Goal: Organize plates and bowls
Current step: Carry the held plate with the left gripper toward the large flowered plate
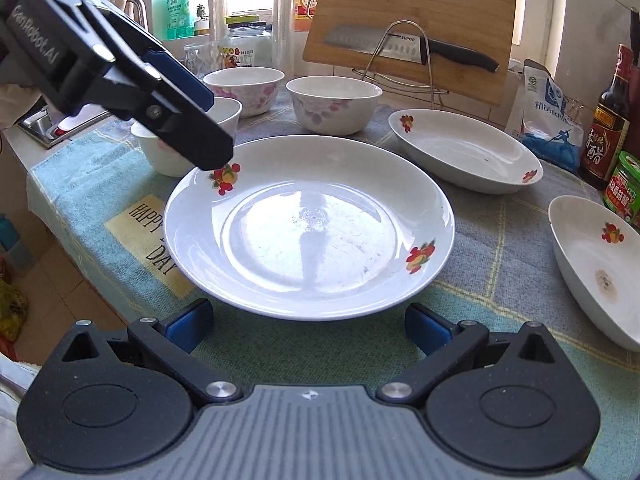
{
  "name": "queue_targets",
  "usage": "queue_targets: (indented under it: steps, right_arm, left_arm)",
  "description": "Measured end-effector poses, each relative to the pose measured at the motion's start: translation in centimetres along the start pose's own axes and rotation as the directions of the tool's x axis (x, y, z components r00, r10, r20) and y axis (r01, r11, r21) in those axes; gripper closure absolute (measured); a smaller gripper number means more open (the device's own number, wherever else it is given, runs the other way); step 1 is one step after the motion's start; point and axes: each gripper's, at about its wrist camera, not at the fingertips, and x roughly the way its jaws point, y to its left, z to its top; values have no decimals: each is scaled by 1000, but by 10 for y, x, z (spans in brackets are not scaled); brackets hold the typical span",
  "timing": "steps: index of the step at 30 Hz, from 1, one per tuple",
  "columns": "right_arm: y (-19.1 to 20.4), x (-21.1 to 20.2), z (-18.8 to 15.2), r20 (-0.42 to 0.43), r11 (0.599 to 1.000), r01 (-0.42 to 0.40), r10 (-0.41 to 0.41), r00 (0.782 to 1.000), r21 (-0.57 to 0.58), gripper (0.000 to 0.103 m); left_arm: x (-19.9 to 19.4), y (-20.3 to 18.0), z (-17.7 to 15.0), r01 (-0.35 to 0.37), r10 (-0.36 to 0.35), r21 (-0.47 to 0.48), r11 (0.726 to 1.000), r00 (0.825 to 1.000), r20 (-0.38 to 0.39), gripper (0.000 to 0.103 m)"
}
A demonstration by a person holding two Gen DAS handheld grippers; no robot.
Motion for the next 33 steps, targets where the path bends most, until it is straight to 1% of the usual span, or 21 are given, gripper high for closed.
queue_targets:
  steps: [3,7,11,12,18,22,25,27,29,33]
  right_arm:
    - [1,1,-1,19,1000,-8,8,1000,-9,0]
    - [1,0,-5,50,1000,-10,11,999,-6,0]
    - [3,1,-5,54,1000,9,-10,998,11,0]
    - [4,1,-5,56,1000,17,-18,998,19,0]
    - [5,1,-8,76,999,36,-38,996,34,0]
    - [4,1,-8,73,999,34,-37,997,31,0]
    - [3,0,-10,83,999,28,-29,996,21,0]
    - [3,0,-10,84,1000,23,-25,996,16,0]
    - [2,0,-9,85,1000,19,-20,996,13,0]
    - [3,0,-11,92,1000,23,-24,995,15,0]
  left_arm:
    - [10,14,11,13,-13,-12,1000,1000,-10,15]
    - [24,29,25,52,-52,9,999,998,-22,8]
    - [44,43,39,104,-105,-7,995,991,-80,9]
    - [51,46,43,118,-117,-4,993,987,-106,9]
    - [79,51,56,126,-120,20,992,974,-192,9]
    - [91,48,59,161,-148,39,986,960,-237,9]
    - [99,46,61,174,-151,59,983,950,-273,11]
    - [102,47,63,184,-160,56,981,942,-294,11]
    - [106,48,63,213,-189,44,976,929,-318,11]
    - [113,48,64,246,-216,38,969,905,-366,14]
